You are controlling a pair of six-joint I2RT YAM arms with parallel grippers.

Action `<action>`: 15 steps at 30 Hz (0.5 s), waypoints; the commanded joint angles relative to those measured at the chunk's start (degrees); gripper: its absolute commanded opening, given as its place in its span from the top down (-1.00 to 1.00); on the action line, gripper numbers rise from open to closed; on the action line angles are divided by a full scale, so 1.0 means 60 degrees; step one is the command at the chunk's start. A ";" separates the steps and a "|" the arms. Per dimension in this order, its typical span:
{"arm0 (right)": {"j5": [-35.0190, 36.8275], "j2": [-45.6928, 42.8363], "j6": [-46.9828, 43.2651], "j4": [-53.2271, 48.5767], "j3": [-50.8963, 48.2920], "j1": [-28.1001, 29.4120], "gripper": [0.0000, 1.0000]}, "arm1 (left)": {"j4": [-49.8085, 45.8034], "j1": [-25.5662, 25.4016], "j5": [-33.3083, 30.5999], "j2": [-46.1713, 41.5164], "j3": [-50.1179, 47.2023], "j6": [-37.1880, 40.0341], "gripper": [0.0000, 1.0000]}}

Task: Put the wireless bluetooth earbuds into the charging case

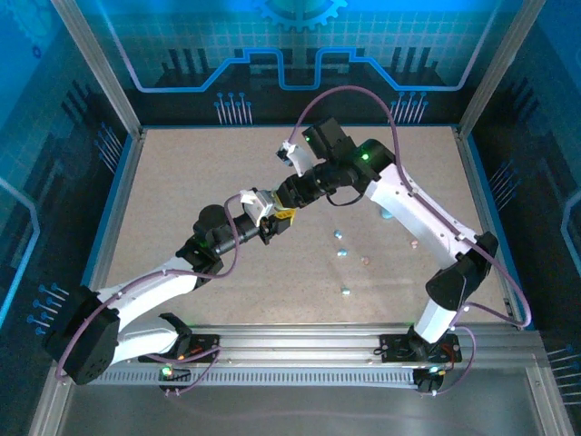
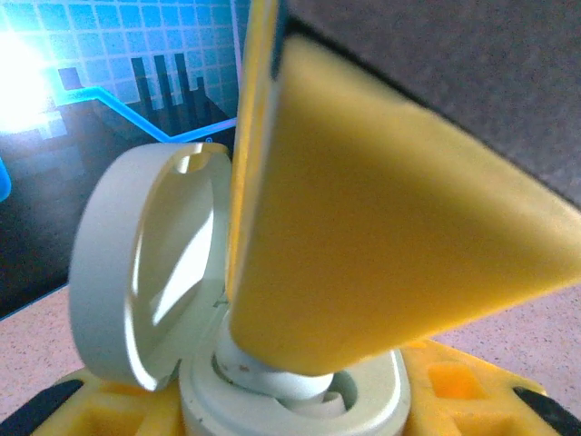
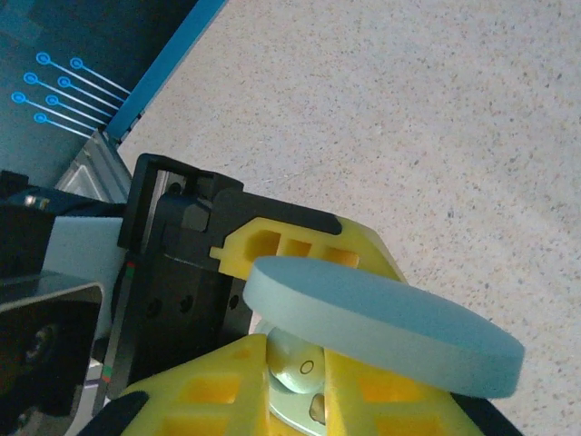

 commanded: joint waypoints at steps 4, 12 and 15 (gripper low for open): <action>0.0362 0.0317 0.1368 -0.0732 0.0521 0.0303 0.54 | 0.0818 -0.0102 -0.0113 0.0039 0.0310 0.0243 0.31; 0.0773 0.0379 0.1853 -0.1031 0.0861 0.0368 0.53 | 0.0853 -0.0123 -0.0145 0.0053 0.0293 0.0233 0.31; 0.0525 0.0370 0.2094 -0.0961 0.0823 0.0373 0.53 | 0.0854 -0.0118 -0.0146 0.0071 0.0293 0.0228 0.31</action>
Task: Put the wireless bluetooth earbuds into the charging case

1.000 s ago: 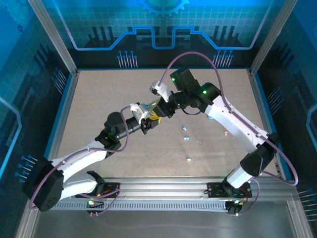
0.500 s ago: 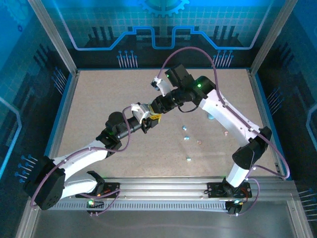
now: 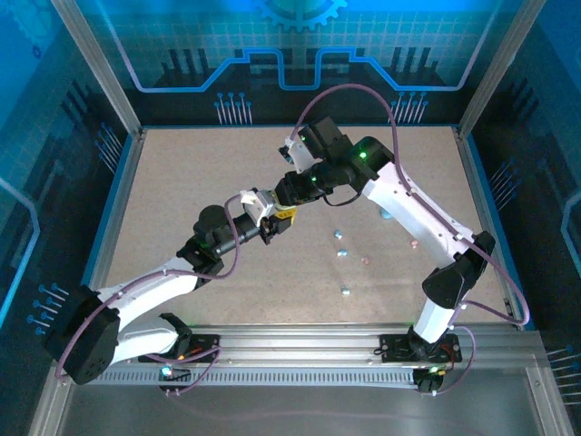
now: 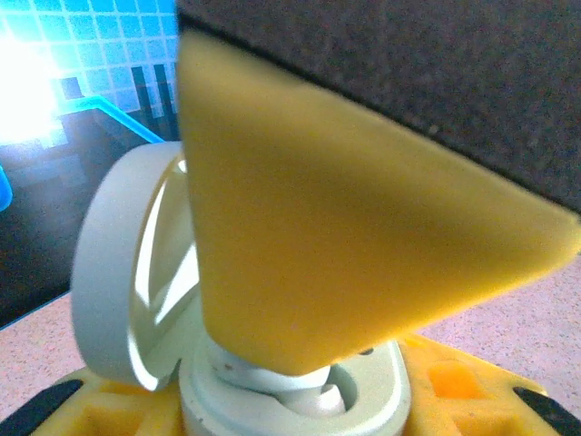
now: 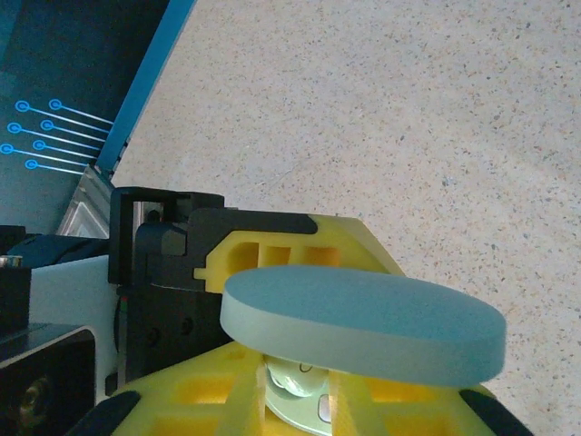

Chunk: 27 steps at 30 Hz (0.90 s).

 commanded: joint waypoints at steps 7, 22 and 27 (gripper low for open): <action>-0.0477 -0.0040 0.0870 -0.0182 0.0071 0.0155 0.47 | 0.0679 -0.0075 -0.0155 0.0026 0.0293 0.0203 0.31; -0.0186 -0.0193 0.0848 -0.0426 0.0100 0.0194 0.57 | 0.0729 -0.0064 -0.0208 0.0090 0.0323 0.0140 0.31; -0.0176 -0.0211 0.0961 -0.0441 0.0071 0.0187 0.56 | 0.0694 -0.0066 -0.0225 0.0080 0.0323 0.0141 0.31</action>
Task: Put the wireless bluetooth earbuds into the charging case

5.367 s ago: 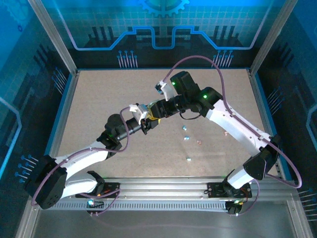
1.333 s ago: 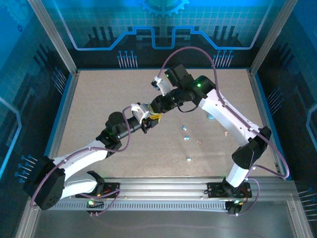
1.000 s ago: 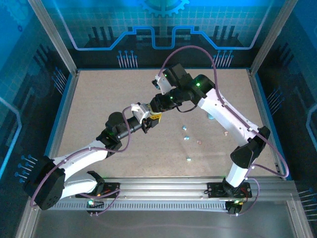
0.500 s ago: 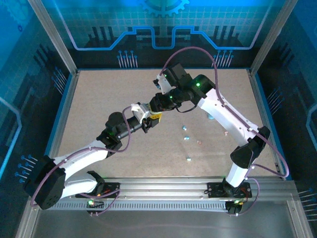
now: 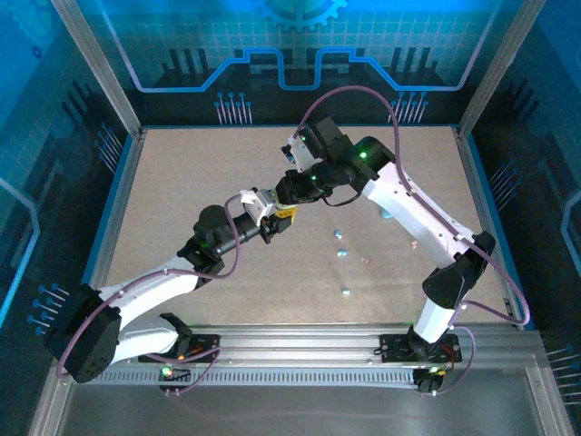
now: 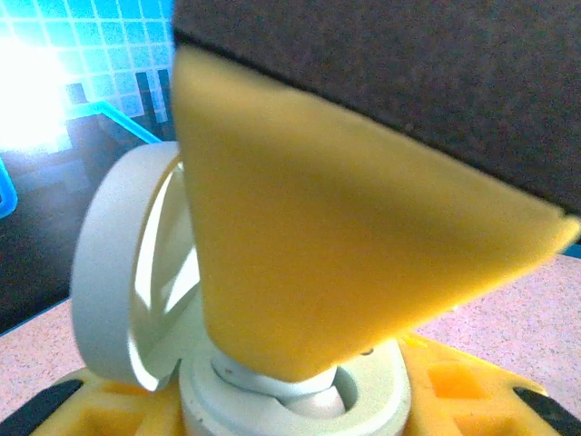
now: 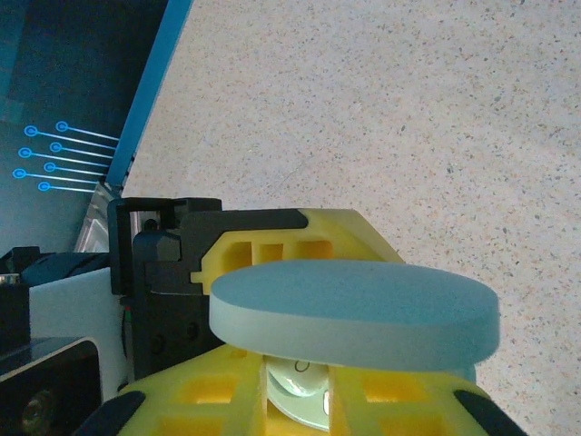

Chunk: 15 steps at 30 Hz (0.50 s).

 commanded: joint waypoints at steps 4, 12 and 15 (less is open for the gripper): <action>-0.0192 -0.0330 0.0392 -0.0309 -0.0051 0.0193 0.47 | 0.0515 -0.0070 -0.0206 0.0034 0.0323 0.0149 0.31; -0.0400 -0.0412 0.0774 -0.0269 -0.0140 0.0200 0.53 | 0.0530 -0.0071 -0.0258 0.0094 0.0366 0.0169 0.31; -0.0405 -0.0453 0.0855 -0.0242 -0.0207 0.0185 0.45 | 0.0547 -0.0065 -0.0287 0.0109 0.0352 0.0177 0.30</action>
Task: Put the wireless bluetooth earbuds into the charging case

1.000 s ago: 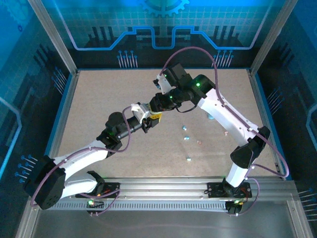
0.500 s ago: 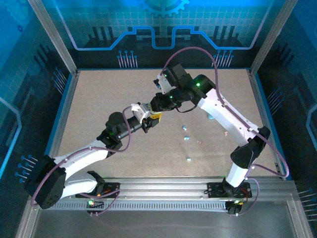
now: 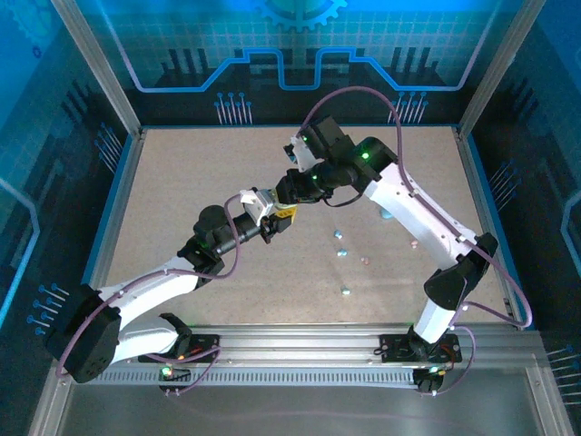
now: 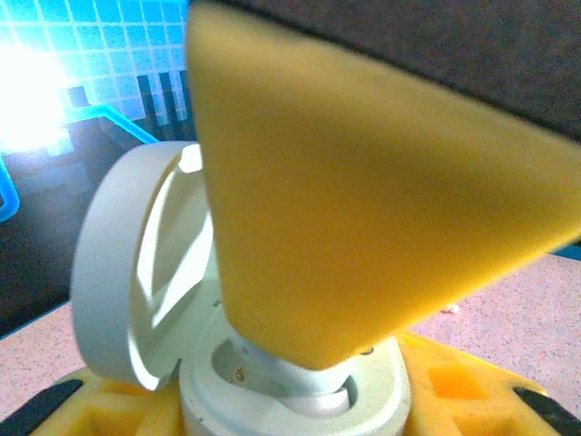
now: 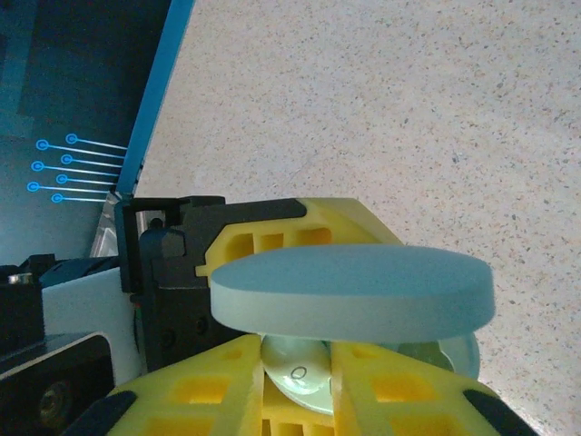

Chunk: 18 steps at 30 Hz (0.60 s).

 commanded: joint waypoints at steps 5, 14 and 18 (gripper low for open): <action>-0.0438 -0.0300 0.0278 -0.0118 -0.0178 0.0162 0.38 | 0.0542 -0.0062 -0.0172 0.0094 0.0337 0.0127 0.30; -0.0455 -0.0658 0.0240 0.0295 -0.0281 0.0162 0.39 | 0.0575 -0.0067 -0.0199 0.0060 0.0286 0.0099 0.30; 0.0101 -0.1427 -0.0146 0.0369 -0.0472 0.0154 0.33 | 0.0587 -0.0065 -0.0265 0.0016 0.0235 0.0086 0.30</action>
